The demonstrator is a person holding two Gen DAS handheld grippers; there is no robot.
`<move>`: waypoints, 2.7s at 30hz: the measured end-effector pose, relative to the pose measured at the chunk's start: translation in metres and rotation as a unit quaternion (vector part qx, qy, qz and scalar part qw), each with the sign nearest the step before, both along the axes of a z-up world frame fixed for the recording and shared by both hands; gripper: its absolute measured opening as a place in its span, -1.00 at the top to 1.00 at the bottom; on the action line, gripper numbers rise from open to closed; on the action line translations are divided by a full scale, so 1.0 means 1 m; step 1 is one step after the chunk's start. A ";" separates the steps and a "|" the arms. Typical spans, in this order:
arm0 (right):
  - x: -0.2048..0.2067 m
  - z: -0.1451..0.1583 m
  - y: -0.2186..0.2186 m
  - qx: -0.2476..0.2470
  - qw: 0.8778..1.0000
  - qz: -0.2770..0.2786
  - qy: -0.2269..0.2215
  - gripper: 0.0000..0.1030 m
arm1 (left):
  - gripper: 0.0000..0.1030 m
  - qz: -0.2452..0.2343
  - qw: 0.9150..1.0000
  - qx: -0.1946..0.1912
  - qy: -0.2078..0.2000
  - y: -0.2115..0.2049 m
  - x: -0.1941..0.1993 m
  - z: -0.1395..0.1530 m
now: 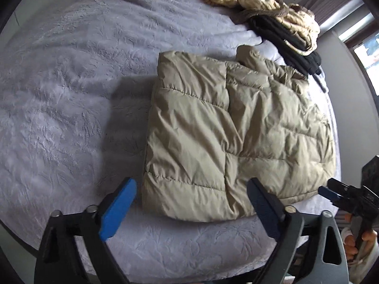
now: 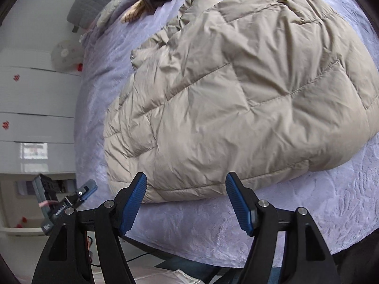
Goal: Fold large clothes
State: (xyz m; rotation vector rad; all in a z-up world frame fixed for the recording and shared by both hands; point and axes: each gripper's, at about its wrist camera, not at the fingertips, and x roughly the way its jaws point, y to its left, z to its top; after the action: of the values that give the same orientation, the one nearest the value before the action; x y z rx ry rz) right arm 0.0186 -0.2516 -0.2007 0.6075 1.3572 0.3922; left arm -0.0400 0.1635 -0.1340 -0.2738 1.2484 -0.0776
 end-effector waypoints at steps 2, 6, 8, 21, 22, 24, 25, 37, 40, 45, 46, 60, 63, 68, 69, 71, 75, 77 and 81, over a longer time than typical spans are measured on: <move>-0.002 0.003 0.008 -0.017 1.000 0.002 -0.005 -0.63 | -0.87 -0.001 1.000 0.013 -0.003 -0.002 0.004 -0.003; -0.008 0.004 0.018 -0.042 0.999 -0.006 -0.004 -0.64 | -0.99 0.000 1.000 0.018 0.005 -0.005 0.012 -0.012; -0.011 0.006 0.024 -0.062 0.998 -0.013 -0.014 -0.65 | -0.99 -0.006 1.000 0.023 0.008 -0.005 0.014 -0.015; -0.010 -0.004 0.051 -0.117 0.993 0.019 0.008 -0.65 | -0.99 -0.046 0.999 0.013 0.014 0.019 0.043 -0.036; -0.009 -0.004 0.050 -0.118 0.993 0.021 0.010 -0.65 | -0.99 -0.048 0.999 -0.012 0.014 0.027 0.048 -0.040; -0.008 -0.006 0.050 -0.120 0.992 0.021 0.010 -0.65 | -0.99 -0.052 0.995 -0.075 0.026 0.045 0.063 -0.054; -0.008 -0.007 0.048 -0.120 0.993 0.020 0.011 -0.65 | -0.99 -0.052 0.993 -0.102 0.036 0.052 0.069 -0.063; -0.004 -0.021 0.043 -0.104 0.994 0.017 0.039 -0.65 | -0.99 -0.106 0.954 -0.254 0.118 0.037 0.119 -0.136; -0.002 -0.009 0.043 -0.106 0.994 0.027 0.021 -0.65 | 0.11 -0.122 0.946 -0.272 0.129 0.022 0.120 -0.137; 0.011 0.017 0.038 -0.141 0.988 0.008 -0.059 -0.47 | 0.52 -0.119 0.946 -0.280 0.115 0.014 0.118 -0.122; 0.015 0.019 0.038 -0.144 0.987 0.007 -0.072 0.24 | 0.52 -0.115 0.946 -0.281 0.113 0.013 0.116 -0.117; 0.124 -0.040 0.047 -0.123 0.985 0.027 -0.120 0.89 | 0.52 -0.114 0.952 -0.272 0.076 -0.053 0.100 -0.011; 0.139 -0.059 0.034 -0.074 0.993 0.015 -0.085 0.93 | 0.52 -0.135 0.953 -0.262 0.064 -0.094 0.098 0.017; 0.147 -0.087 0.010 0.011 0.999 -0.008 -0.042 0.99 | 0.52 -0.149 0.958 -0.237 0.063 -0.166 0.104 0.040; 0.148 -0.091 0.006 0.026 0.999 -0.011 -0.038 1.00 | 0.52 -0.148 0.960 -0.230 0.063 -0.184 0.107 0.044; 0.149 -0.098 -0.001 0.051 0.998 -0.017 -0.029 1.00 | 0.52 -0.143 0.964 -0.212 0.066 -0.212 0.112 0.049; 0.155 -0.107 -0.014 0.098 0.995 -0.027 -0.001 1.00 | 0.52 -0.132 0.972 -0.182 0.066 -0.253 0.121 0.055; 0.156 -0.105 -0.023 0.107 0.994 -0.030 0.018 1.00 | 0.52 -0.128 0.974 -0.173 0.064 -0.268 0.124 0.058; 0.136 -0.081 -0.051 0.107 0.994 -0.017 0.014 0.91 | 0.52 -0.122 0.979 -0.151 0.069 -0.280 0.115 0.056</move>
State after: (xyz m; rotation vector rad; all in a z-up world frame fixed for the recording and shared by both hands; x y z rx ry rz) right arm 0.1548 -0.3022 -0.2816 0.8148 1.3394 0.5083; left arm 0.0752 -0.1168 -0.0783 -0.3926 1.4044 -0.4684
